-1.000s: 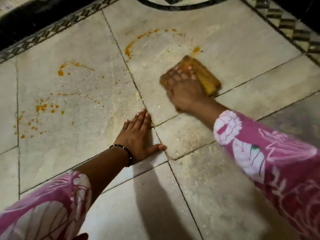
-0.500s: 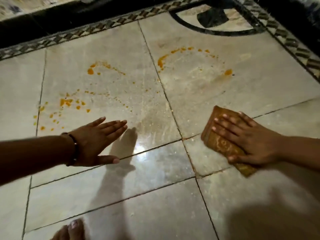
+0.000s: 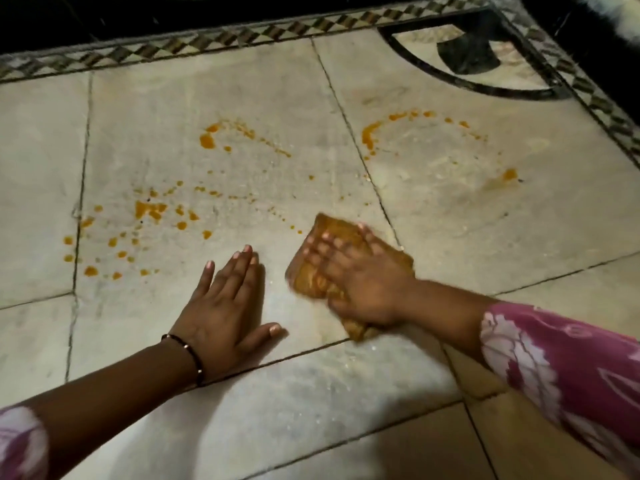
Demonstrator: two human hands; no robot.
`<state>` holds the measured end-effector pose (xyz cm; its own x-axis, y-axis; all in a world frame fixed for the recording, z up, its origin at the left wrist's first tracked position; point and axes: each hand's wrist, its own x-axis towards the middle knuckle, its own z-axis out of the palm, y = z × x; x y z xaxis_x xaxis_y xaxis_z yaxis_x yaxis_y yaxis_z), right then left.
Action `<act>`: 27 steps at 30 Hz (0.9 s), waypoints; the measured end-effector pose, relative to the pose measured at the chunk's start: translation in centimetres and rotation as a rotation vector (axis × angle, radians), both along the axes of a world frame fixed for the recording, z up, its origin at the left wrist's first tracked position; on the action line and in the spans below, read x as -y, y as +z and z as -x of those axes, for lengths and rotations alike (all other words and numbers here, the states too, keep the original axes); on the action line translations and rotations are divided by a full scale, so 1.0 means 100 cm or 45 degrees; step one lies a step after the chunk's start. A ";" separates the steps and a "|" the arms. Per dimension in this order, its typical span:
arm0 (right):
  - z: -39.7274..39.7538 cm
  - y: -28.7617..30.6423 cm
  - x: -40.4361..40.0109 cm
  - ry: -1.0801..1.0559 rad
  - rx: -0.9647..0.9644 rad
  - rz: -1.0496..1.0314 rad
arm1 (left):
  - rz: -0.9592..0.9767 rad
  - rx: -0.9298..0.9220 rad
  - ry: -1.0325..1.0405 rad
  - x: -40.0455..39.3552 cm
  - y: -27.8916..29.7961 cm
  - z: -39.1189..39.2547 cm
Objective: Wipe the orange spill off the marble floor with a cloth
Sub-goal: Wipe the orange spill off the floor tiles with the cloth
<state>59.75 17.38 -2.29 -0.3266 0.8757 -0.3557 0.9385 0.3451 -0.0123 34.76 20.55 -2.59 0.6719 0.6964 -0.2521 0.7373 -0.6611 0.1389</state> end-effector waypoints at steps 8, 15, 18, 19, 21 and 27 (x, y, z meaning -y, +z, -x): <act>-0.002 -0.010 0.023 -1.026 0.010 -0.352 | -0.051 0.242 0.137 -0.009 -0.020 0.010; 0.126 -0.022 0.038 -0.508 -0.250 -0.345 | 0.024 0.494 0.361 0.001 -0.024 0.020; 0.102 -0.015 -0.028 -0.454 -0.193 -0.297 | -0.020 0.520 0.249 0.000 -0.019 0.021; 0.083 -0.013 -0.046 -0.504 -0.154 -0.247 | -0.045 0.505 0.205 -0.002 -0.018 0.022; 0.045 -0.009 -0.062 -0.683 -0.124 -0.170 | -0.079 0.465 0.197 -0.003 -0.016 0.034; 0.042 -0.010 0.030 -0.699 -0.106 -0.207 | -0.038 0.284 0.358 0.011 -0.022 0.068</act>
<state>55.52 14.39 -3.34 0.1701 0.9659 -0.1953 0.9786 -0.1888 -0.0812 28.00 19.42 -4.75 0.4894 0.8666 -0.0977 0.8447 -0.4432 0.3002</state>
